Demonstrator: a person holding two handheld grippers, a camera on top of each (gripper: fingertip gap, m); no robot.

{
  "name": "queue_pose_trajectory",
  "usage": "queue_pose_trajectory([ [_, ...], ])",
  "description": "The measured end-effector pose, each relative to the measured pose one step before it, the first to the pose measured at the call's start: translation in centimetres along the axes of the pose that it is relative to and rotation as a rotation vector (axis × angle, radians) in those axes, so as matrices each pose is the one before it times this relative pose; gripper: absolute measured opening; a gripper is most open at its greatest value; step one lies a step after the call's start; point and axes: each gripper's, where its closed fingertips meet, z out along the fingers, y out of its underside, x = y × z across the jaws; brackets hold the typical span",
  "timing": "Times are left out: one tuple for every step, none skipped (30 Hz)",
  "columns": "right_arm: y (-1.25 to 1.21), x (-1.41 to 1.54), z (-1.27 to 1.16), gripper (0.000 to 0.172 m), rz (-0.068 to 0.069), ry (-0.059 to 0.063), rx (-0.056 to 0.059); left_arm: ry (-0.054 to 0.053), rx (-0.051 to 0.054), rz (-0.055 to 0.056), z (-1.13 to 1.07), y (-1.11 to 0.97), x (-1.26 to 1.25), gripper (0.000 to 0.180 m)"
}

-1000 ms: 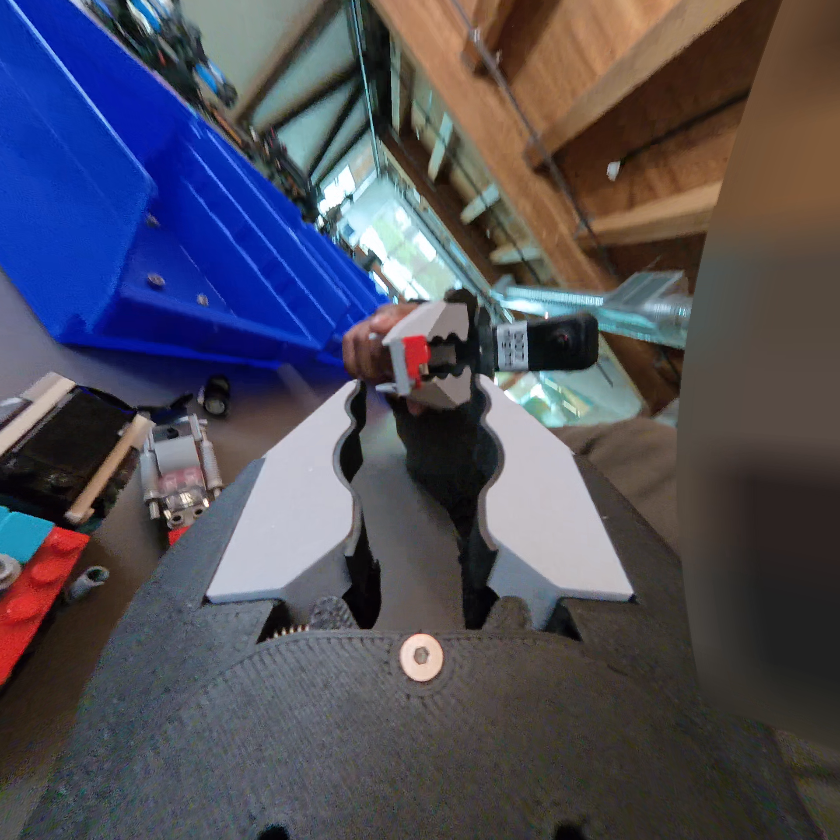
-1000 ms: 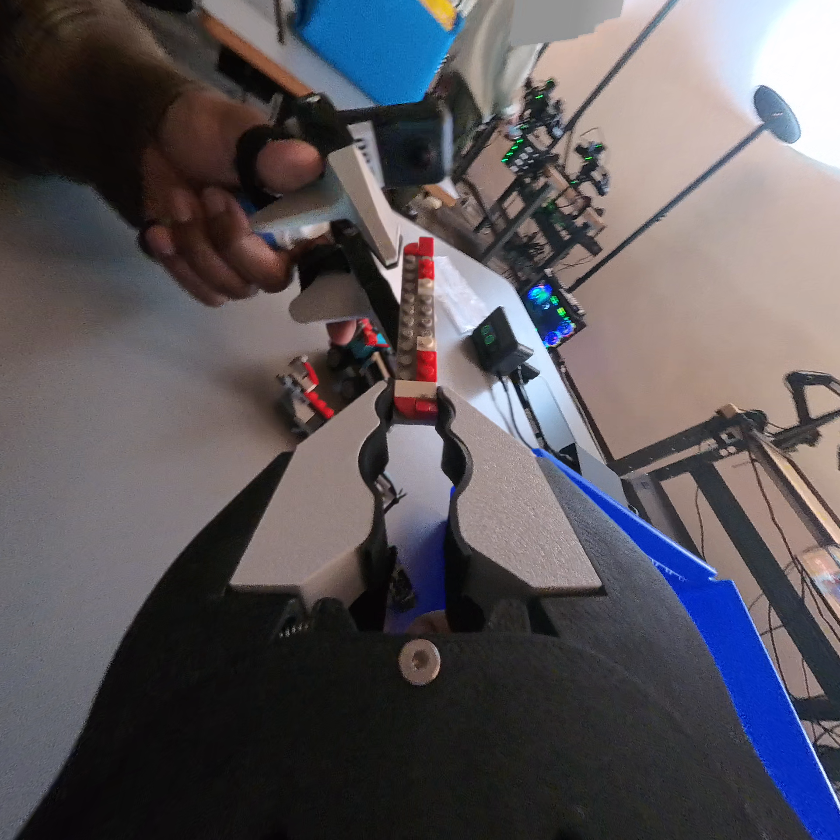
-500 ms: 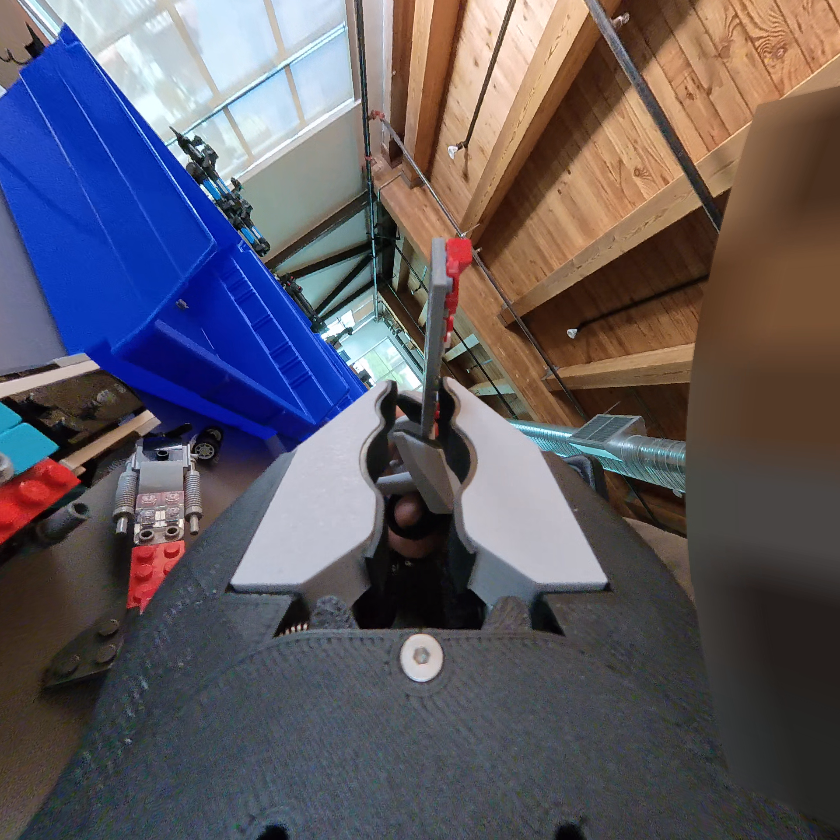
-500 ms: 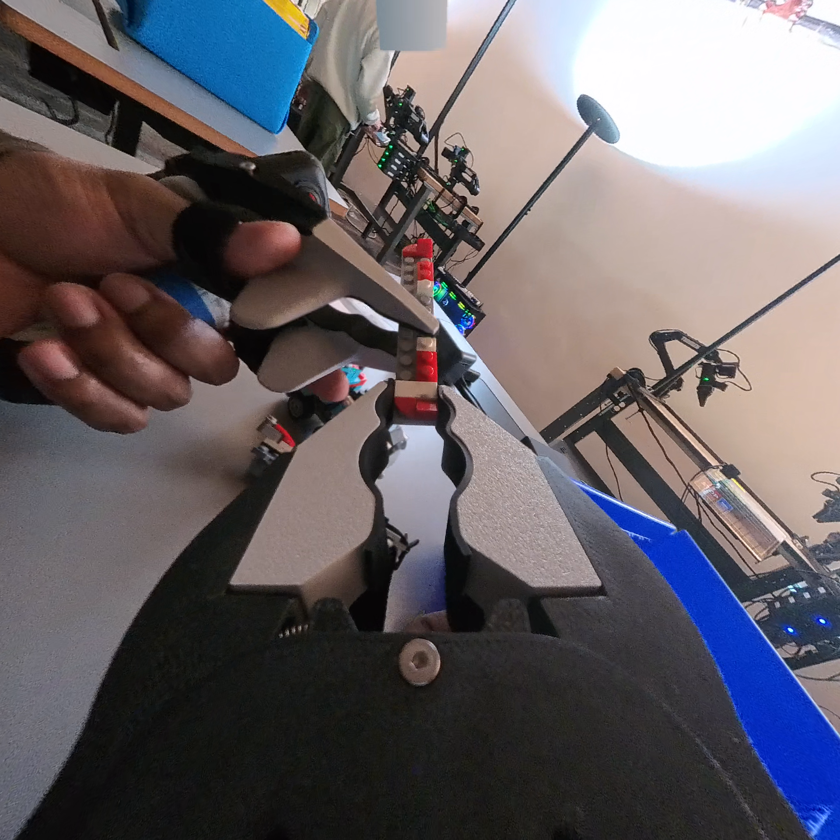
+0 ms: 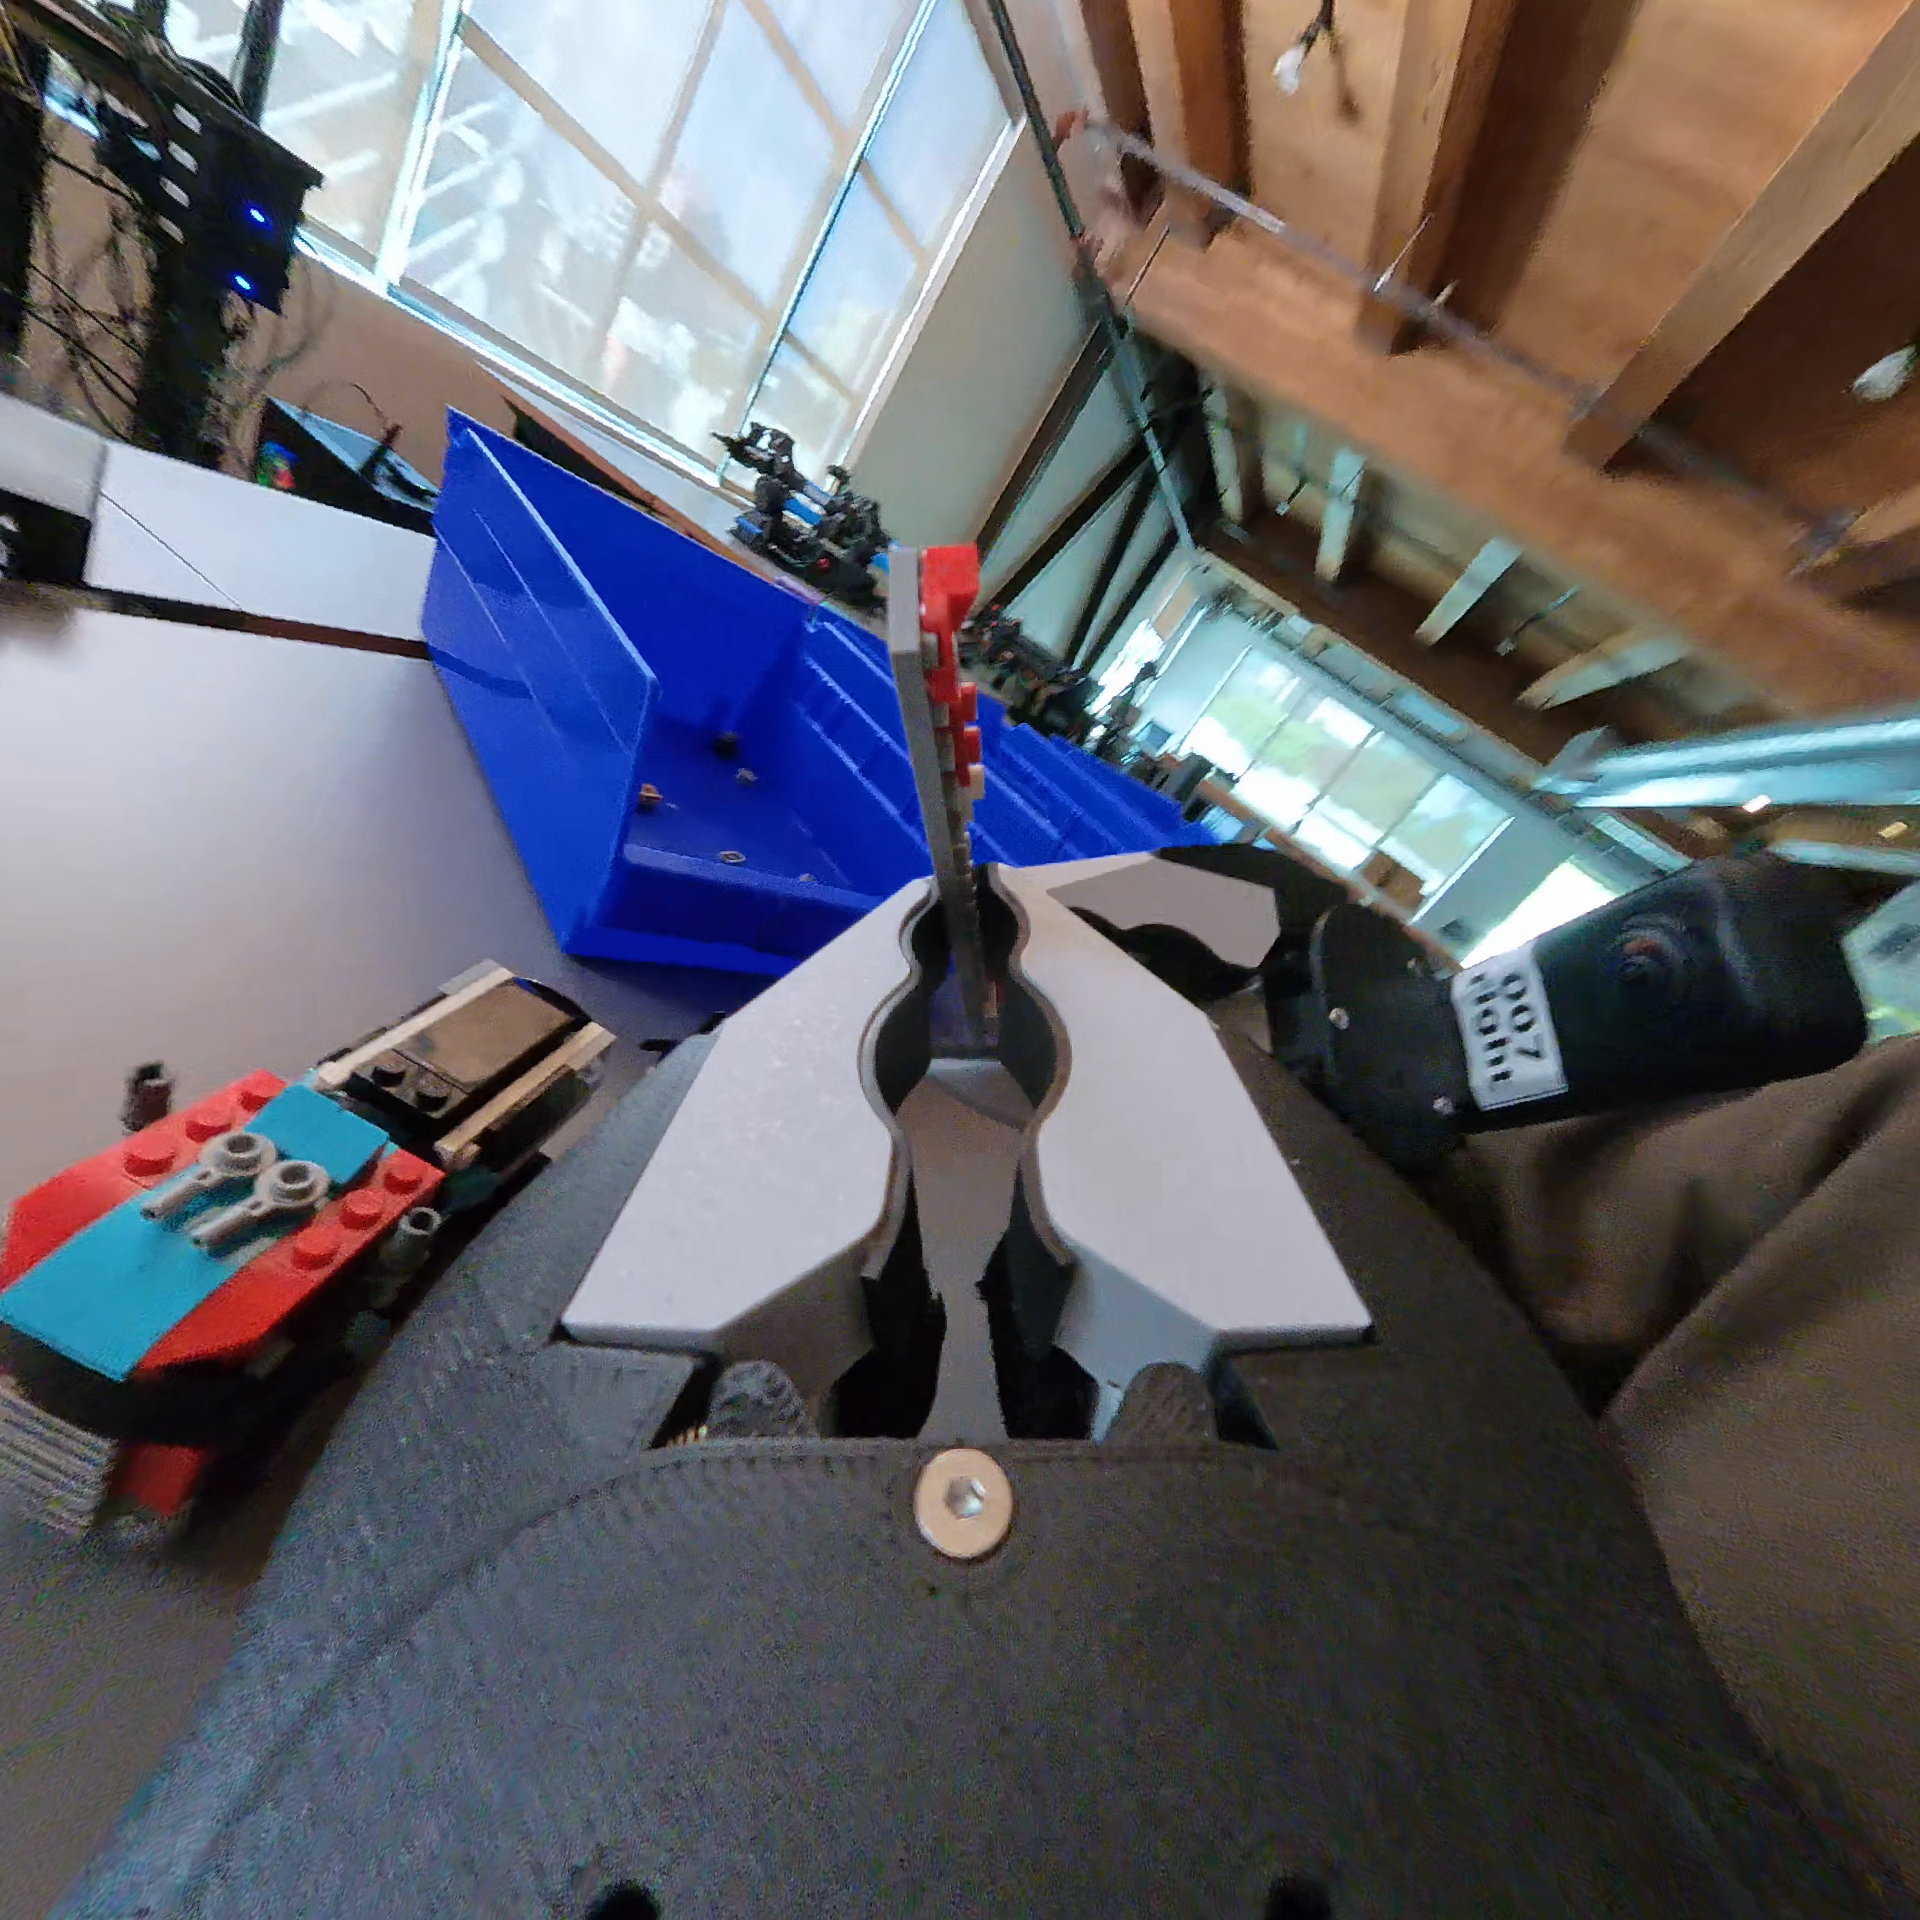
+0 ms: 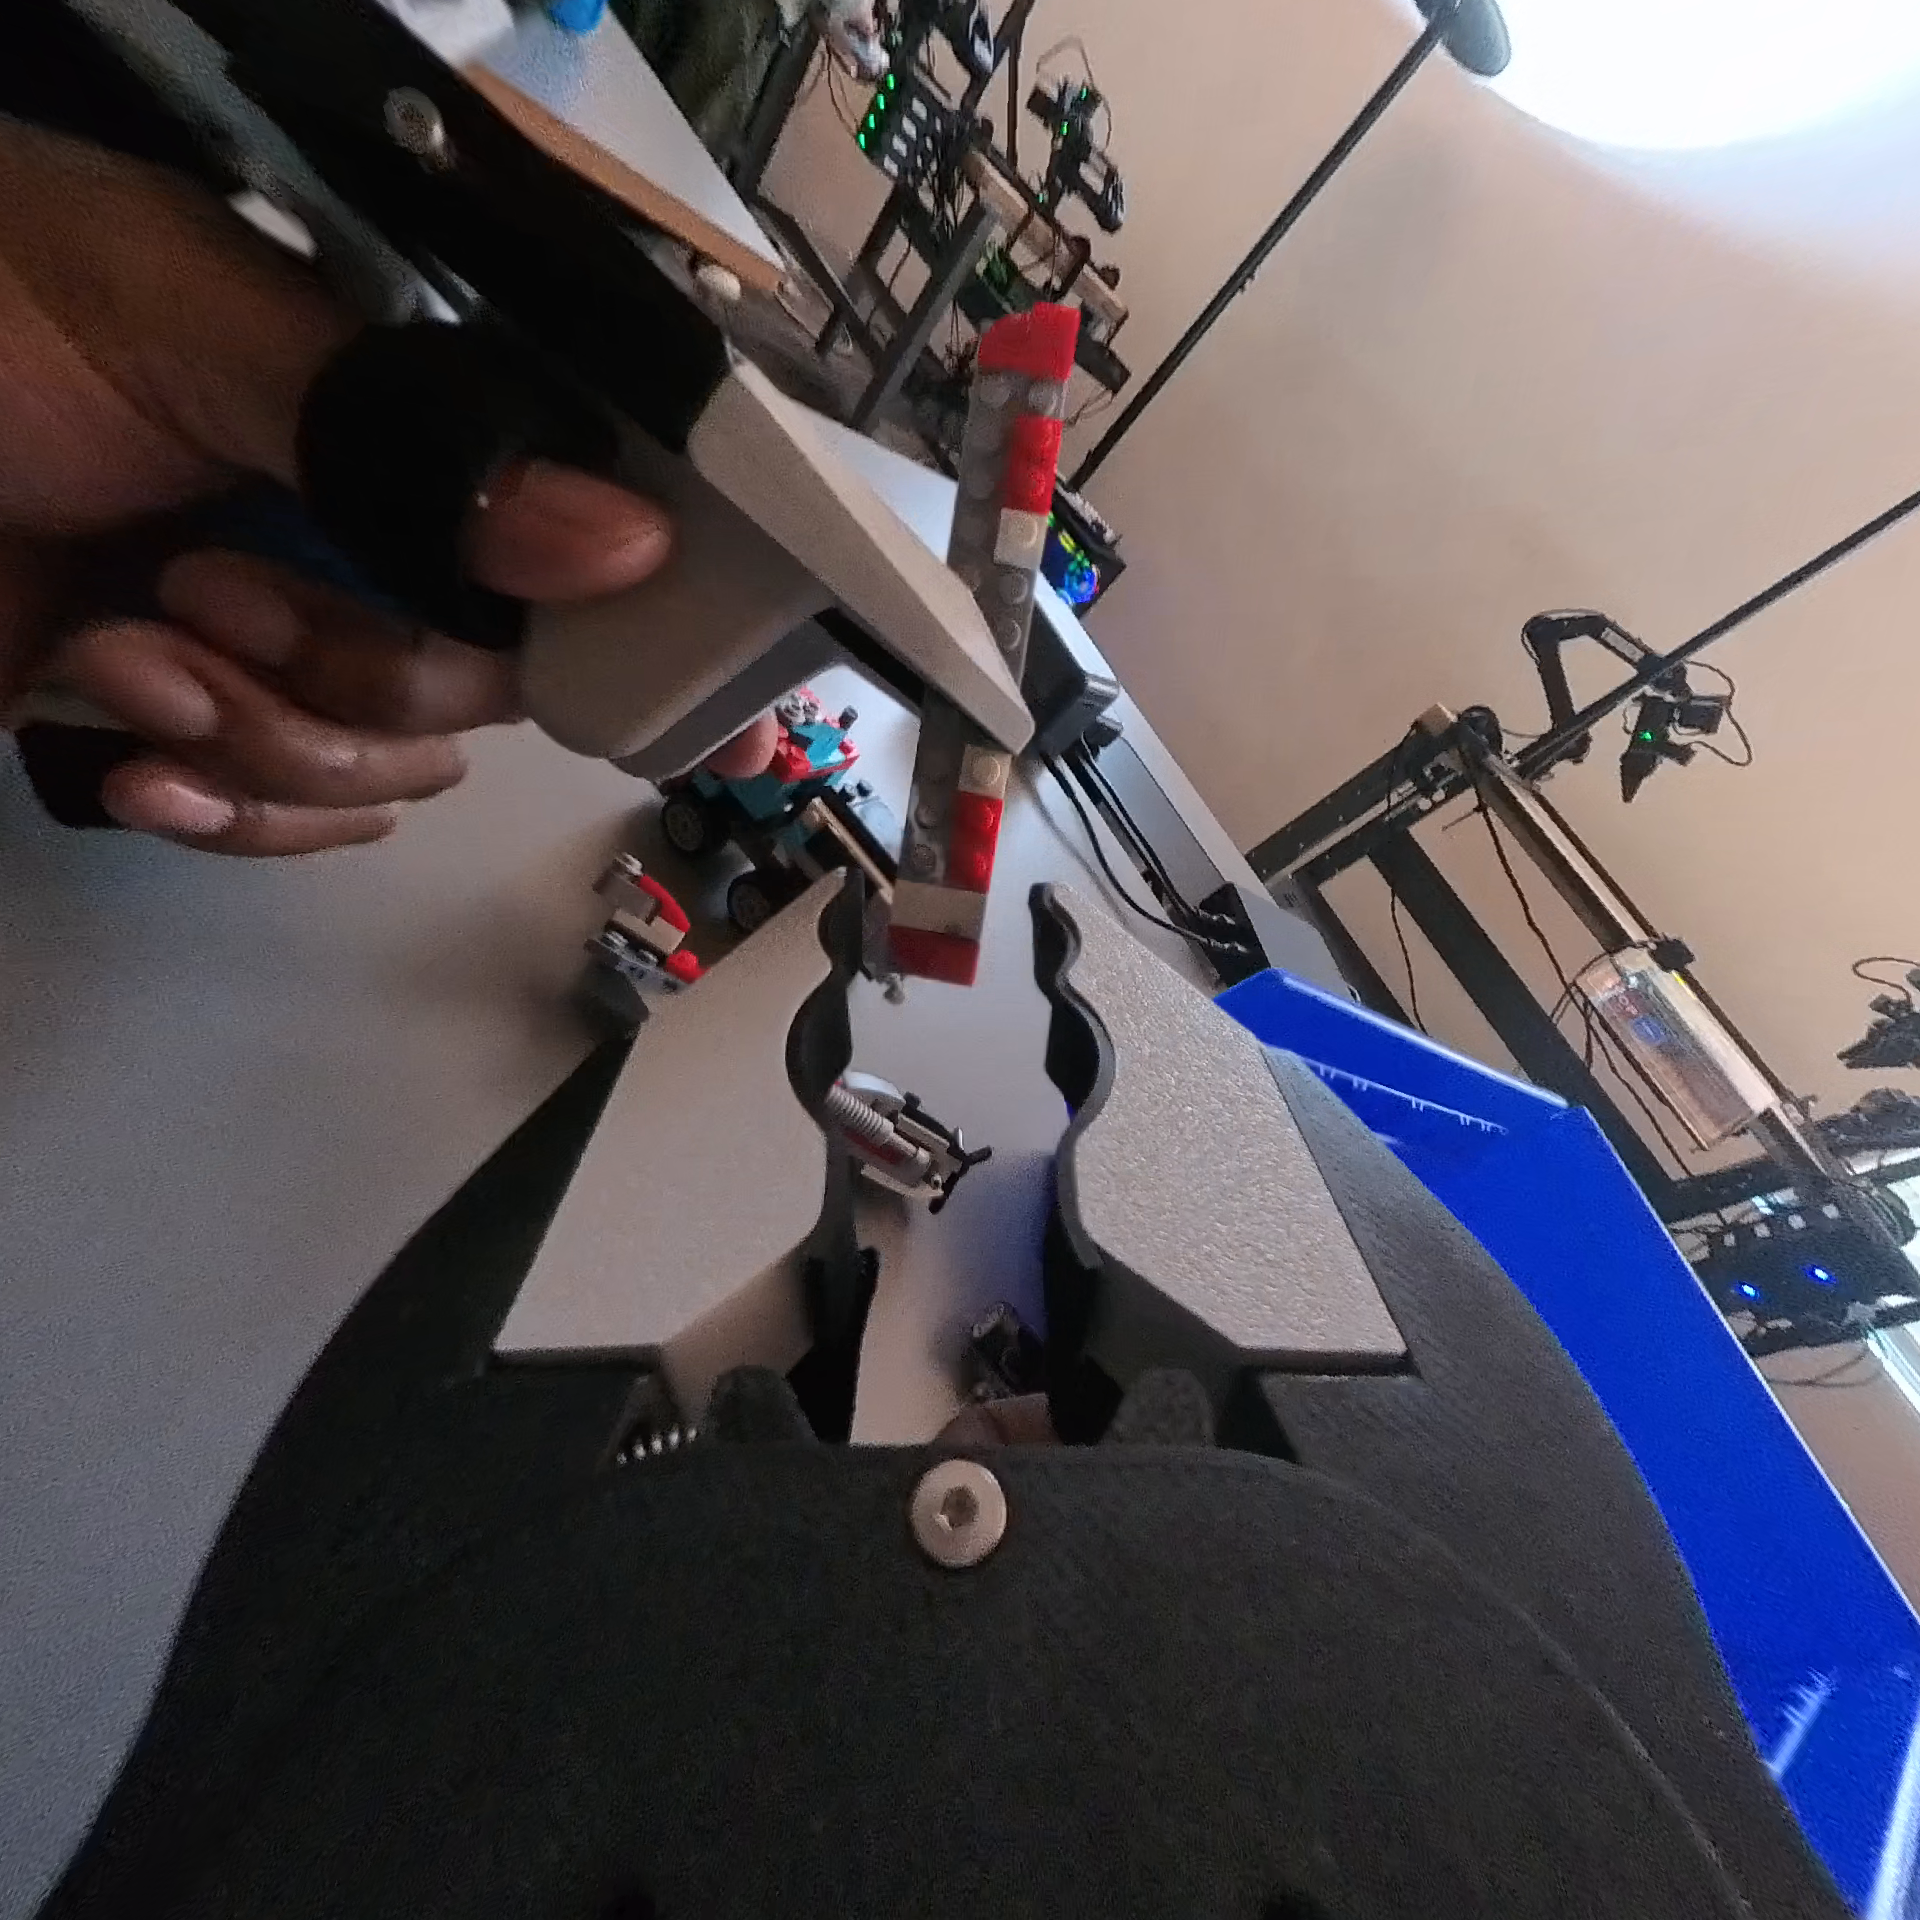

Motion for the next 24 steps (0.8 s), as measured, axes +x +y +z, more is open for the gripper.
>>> queue_pose_trajectory([
  [0.187, 0.008, 0.042, 0.033, -0.011, 0.0055, -0.0187, -0.0179, -0.0142, 0.0418, 0.057, 0.182, 0.027, 0.006],
  [0.134, 0.032, 0.014, 0.032, -0.0133, 0.0079, -0.0159, -0.0151, -0.016, 0.0413, 0.076, 0.214, 0.061, 0.006],
  [0.109, 0.033, 0.013, 0.032, -0.0141, 0.0081, -0.0147, -0.014, -0.0093, 0.0372, 0.059, 0.148, 0.066, 0.006],
  [0.078, 0.008, -0.006, 0.031, -0.0143, 0.0074, -0.0132, -0.014, -0.0074, 0.0329, 0.037, 0.106, 0.062, 0.006],
  [0.078, -0.026, -0.003, 0.03, -0.0143, 0.0055, -0.012, -0.0091, -0.0045, 0.0292, 0.03, 0.046, 0.102, 0.006],
  [0.078, -0.042, -0.002, 0.028, -0.0129, 0.0042, -0.0116, -0.0055, -0.0016, 0.0247, 0.018, -0.02, 0.124, 0.006],
  [0.033, -0.036, -0.023, 0.027, -0.0111, 0.0047, -0.0088, -0.0059, -0.0026, 0.0217, 0.001, 0.007, 0.086, 0.006],
  [-0.009, -0.025, -0.022, 0.026, -0.0129, 0.0054, -0.0065, -0.0035, -0.0016, 0.0186, -0.001, -0.013, 0.081, 0.006],
  [-0.001, -0.016, -0.032, 0.025, -0.0127, 0.0048, -0.0057, -0.0006, -0.0003, 0.0143, 0.001, -0.025, 0.089, 0.006],
  [-0.025, -0.037, -0.033, 0.023, -0.0063, 0.0007, -0.0039, -0.0011, 0.0006, 0.0119, -0.007, -0.036, 0.046, 0.006],
  [-0.024, -0.091, -0.034, 0.02, 0.0012, -0.0052, -0.0018, 0.0008, 0.0026, 0.0116, -0.017, -0.063, 0.055, 0.006],
  [-0.023, -0.041, -0.039, 0.02, 0.0034, -0.0044, -0.0006, 0.0016, -0.0007, 0.0133, -0.007, -0.015, 0.026, 0.006],
  [0.003, -0.012, -0.023, 0.019, 0.0011, -0.0045, -0.0006, 0.0028, -0.0019, 0.0152, 0.006, 0.003, 0.033, 0.006],
  [-0.007, 0.017, -0.036, 0.019, 0.004, -0.0058, 0.0004, 0.0048, 0.0012, 0.0145, -0.012, -0.032, 0.031, 0.006],
  [-0.053, 0.028, -0.041, 0.018, 0.0114, -0.007, 0.0039, 0.0085, 0.0052, 0.0116, -0.026, -0.071, 0.053, 0.006],
  [-0.084, 0.009, -0.077, 0.018, 0.0164, -0.0105, 0.0068, 0.0105, 0.0062, 0.008, -0.034, -0.068, 0.054, 0.006],
  [-0.089, -0.031, -0.069, 0.018, 0.0178, -0.0149, 0.0079, 0.011, 0.0045, 0.0059, -0.031, -0.052, 0.039, 0.006],
  [-0.1, -0.056, -0.087, 0.018, 0.0185, -0.0193, 0.0108, 0.0118, 0.005, 0.0067, -0.04, -0.056, 0.061, 0.006],
  [-0.117, -0.069, -0.111, 0.018, 0.0201, -0.0236, 0.0132, 0.0104, 0.0033, 0.01, -0.03, -0.051, 0.064, 0.006],
  [-0.126, -0.064, -0.107, 0.018, 0.0208, -0.0256, 0.0144, 0.0092, 0.0028, 0.0119, -0.023, -0.066, 0.081, 0.006],
  [-0.138, -0.096, -0.121, 0.018, 0.0196, -0.0272, 0.0147, 0.0072, 0.0032, 0.0146, -0.034, -0.075, 0.075, 0.006],
  [-0.094, -0.08, -0.097, 0.018, 0.0195, -0.0271, 0.011, 0.0045, 0.0003, 0.0162, -0.02, -0.041, 0.048, 0.007],
  [-0.041, -0.093, -0.085, 0.017, 0.0227, -0.027, 0.0065, 0.0013, -0.0022, 0.0149, 0.003, 0.02, 0.036, 0.007],
  [-0.051, -0.119, -0.072, 0.017, 0.0229, -0.0272, 0.0077, 0.001, 0.0018, 0.012, -0.009, -0.023, 0.036, 0.007],
])
